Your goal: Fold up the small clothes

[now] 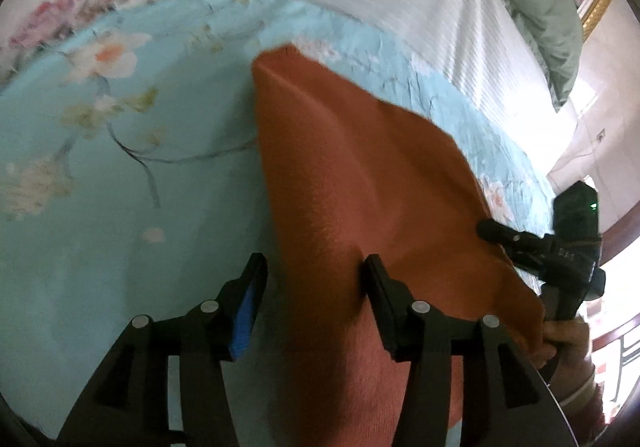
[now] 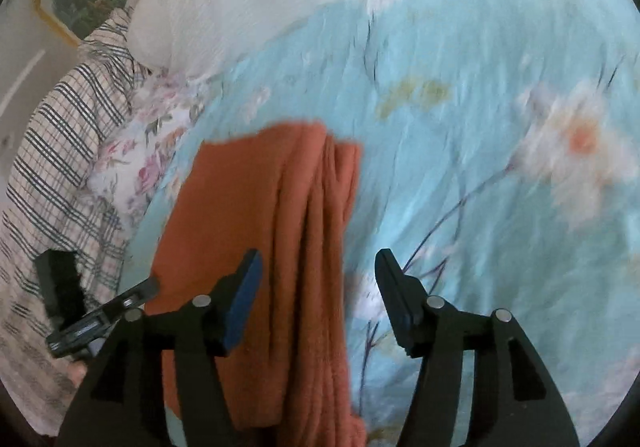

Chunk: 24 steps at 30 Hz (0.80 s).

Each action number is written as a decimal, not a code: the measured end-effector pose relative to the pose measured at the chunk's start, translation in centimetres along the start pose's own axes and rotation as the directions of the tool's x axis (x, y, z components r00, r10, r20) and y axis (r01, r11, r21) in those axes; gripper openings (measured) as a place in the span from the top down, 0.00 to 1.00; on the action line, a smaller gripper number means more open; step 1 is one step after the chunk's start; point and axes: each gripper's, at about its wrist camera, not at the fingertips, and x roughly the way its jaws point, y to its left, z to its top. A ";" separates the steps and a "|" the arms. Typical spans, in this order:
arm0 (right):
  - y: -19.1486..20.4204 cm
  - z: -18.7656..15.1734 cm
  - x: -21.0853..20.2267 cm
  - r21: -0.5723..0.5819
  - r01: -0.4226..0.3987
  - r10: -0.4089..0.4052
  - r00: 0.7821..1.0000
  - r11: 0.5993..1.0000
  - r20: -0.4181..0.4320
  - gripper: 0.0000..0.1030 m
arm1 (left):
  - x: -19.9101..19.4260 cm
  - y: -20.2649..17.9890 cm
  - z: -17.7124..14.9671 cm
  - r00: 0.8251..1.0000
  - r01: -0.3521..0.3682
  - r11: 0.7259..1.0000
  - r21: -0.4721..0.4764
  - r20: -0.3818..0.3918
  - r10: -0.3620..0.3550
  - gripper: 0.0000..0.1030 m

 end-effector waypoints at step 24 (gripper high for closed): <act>-1.3 0.6 2.4 0.031 0.011 -0.011 1.000 0.999 -0.019 0.89 | -2.9 -5.7 -5.0 0.991 0.134 0.962 0.238 -0.020 -0.133 0.62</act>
